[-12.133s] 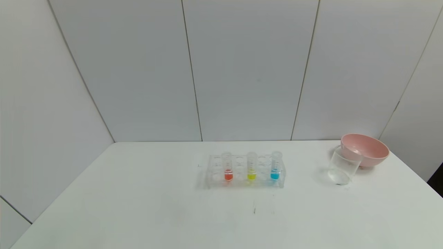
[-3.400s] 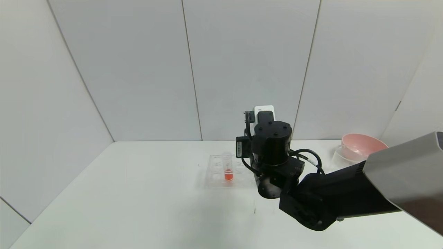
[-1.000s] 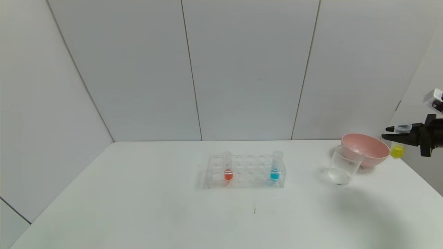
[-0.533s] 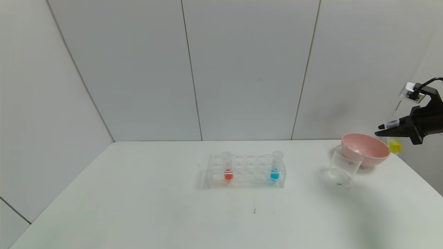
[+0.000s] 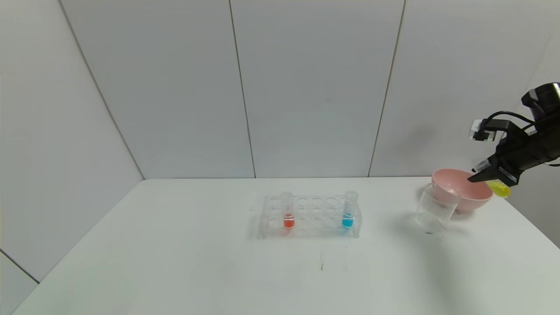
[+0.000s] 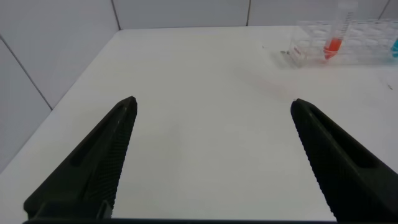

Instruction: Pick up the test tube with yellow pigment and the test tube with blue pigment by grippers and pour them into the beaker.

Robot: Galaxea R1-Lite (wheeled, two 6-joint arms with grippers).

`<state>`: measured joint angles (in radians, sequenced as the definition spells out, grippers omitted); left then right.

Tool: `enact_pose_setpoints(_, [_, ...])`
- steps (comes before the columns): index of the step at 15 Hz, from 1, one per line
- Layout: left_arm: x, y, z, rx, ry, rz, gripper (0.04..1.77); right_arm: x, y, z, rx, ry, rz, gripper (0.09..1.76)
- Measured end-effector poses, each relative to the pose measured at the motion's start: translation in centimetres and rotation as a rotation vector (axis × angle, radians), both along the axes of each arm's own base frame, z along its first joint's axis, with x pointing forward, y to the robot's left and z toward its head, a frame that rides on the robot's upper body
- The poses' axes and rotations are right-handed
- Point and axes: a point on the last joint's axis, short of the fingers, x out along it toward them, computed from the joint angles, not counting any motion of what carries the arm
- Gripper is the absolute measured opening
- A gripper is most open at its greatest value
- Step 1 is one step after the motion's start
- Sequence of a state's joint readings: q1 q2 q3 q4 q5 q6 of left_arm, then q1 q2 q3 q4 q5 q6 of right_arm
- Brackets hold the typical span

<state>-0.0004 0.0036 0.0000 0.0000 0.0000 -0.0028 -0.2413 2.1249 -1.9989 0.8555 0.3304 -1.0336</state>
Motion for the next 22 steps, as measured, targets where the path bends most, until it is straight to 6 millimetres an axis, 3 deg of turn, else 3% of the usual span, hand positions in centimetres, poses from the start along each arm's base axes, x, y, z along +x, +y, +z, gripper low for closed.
enact_pose_setpoints(10, [0.0,0.0,0.0,0.0,0.0,0.0,1.76,0.3,3.9,0.2,-0.24,0.039,0.045,0.57])
enact_pose_setpoints(22, [0.0,0.0,0.0,0.0,0.0,0.0,1.76,0.2,6.4,-0.1,-0.459,0.107,0.051,0.57])
